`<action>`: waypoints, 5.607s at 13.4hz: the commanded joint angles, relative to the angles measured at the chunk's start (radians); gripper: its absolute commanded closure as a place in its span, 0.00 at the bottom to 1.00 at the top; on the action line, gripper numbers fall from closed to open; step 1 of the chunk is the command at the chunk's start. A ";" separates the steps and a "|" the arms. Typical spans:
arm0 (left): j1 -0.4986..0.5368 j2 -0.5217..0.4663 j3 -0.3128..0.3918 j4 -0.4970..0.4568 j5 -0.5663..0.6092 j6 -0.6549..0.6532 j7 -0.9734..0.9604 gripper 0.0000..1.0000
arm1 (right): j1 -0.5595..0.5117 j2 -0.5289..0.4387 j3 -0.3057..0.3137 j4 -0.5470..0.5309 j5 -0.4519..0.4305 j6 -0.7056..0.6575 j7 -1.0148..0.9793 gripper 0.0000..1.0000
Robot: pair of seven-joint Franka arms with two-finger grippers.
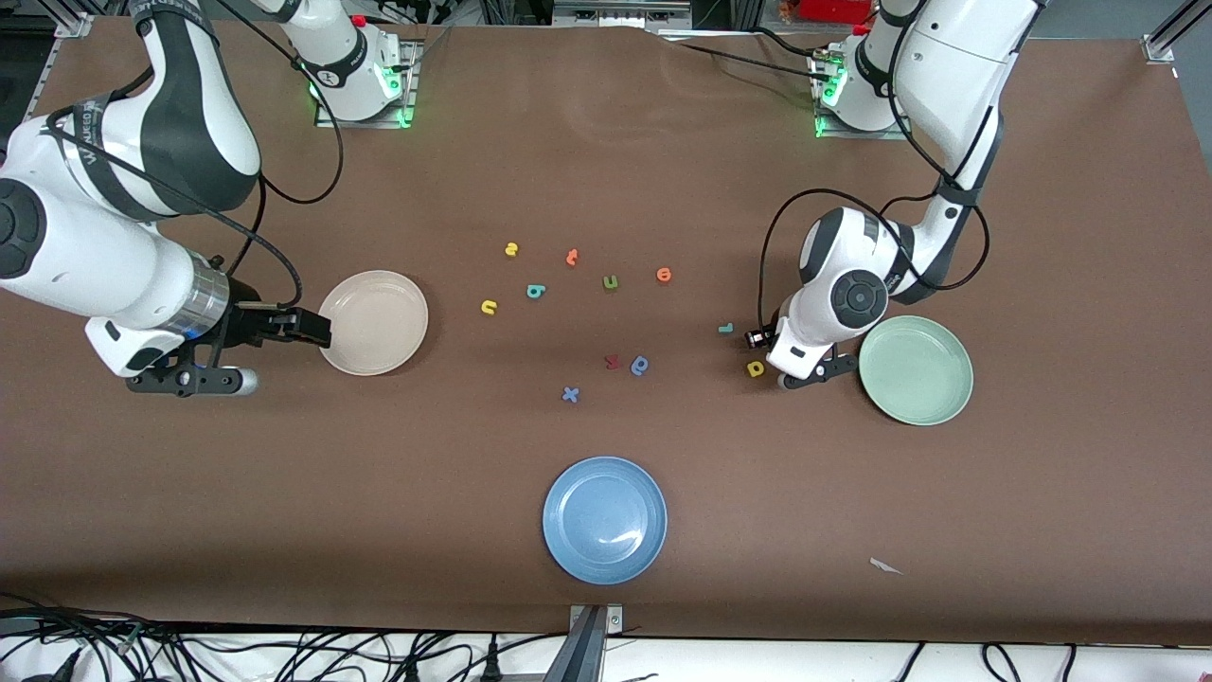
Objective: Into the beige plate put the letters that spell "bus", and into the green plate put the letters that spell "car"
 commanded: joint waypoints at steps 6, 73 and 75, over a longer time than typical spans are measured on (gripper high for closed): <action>-0.015 0.022 0.006 0.002 -0.021 0.046 -0.006 0.77 | -0.015 -0.014 0.015 -0.010 -0.015 0.002 -0.003 0.00; 0.097 0.072 -0.069 0.262 0.119 -0.241 -0.256 0.00 | 0.122 0.154 0.250 -0.709 -0.431 0.921 0.695 0.00; 0.106 0.068 -0.069 0.289 0.111 -0.241 -0.251 0.00 | 0.122 0.158 0.250 -0.709 -0.432 0.921 0.695 0.01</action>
